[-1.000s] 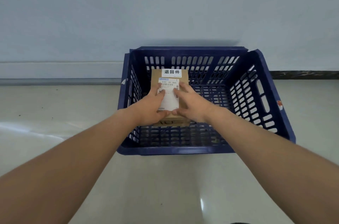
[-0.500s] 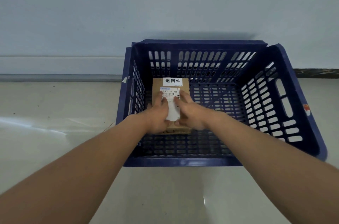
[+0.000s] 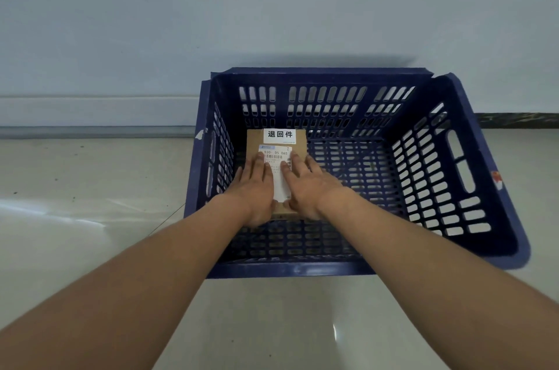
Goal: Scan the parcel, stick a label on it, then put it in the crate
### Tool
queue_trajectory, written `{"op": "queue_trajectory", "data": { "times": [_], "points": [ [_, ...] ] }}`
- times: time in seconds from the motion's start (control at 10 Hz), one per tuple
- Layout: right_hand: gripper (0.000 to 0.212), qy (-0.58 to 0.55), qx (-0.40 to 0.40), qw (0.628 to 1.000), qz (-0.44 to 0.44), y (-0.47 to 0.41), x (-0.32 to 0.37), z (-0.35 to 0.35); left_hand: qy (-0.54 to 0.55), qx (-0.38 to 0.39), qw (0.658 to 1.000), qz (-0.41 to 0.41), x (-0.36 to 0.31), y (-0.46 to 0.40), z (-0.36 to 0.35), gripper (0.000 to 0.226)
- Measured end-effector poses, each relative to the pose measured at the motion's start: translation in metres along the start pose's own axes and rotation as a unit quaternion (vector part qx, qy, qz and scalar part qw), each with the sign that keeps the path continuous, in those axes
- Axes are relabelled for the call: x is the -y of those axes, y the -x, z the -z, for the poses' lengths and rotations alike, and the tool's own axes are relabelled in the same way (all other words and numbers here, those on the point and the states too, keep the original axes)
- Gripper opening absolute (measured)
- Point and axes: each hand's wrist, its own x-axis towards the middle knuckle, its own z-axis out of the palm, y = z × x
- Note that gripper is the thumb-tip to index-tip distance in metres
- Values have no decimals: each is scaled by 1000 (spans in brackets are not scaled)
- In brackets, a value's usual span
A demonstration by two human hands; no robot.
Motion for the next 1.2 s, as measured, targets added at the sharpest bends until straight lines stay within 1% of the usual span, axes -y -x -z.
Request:
{"op": "queue_trajectory", "data": {
  "times": [0.1,0.2,0.3,0.4,0.5,0.7,0.9,1.0,1.2],
  "points": [
    [79,-37,-18,999,-6,10,3,11,14,-18,1000,-6,-5,9,14,81],
    [62,-64,-53,996,-29,34,5,28,17,-23,1000,-10,-13,26,34,76],
    [53,-52,-67,994,-71,74,11,53,10,-12,1000,-16,-19,56,60,74],
    [52,-61,-65,991,-99,123,17,84,-2,2,1000,-26,-25,98,92,74],
    [47,-88,-68,988,-111,174,24,121,9,-8,999,-39,-33,144,134,72],
    [48,-124,-105,980,-117,277,41,201,13,-31,999,-41,-57,235,226,61],
    [48,-135,-130,974,-127,365,54,276,20,-42,998,-42,-84,318,304,61],
    [48,-141,-159,968,-131,412,55,319,13,-54,997,-48,-97,361,352,62],
    [45,-137,-186,963,-138,499,58,394,9,-97,993,-62,-134,438,434,62]
  ]
}}
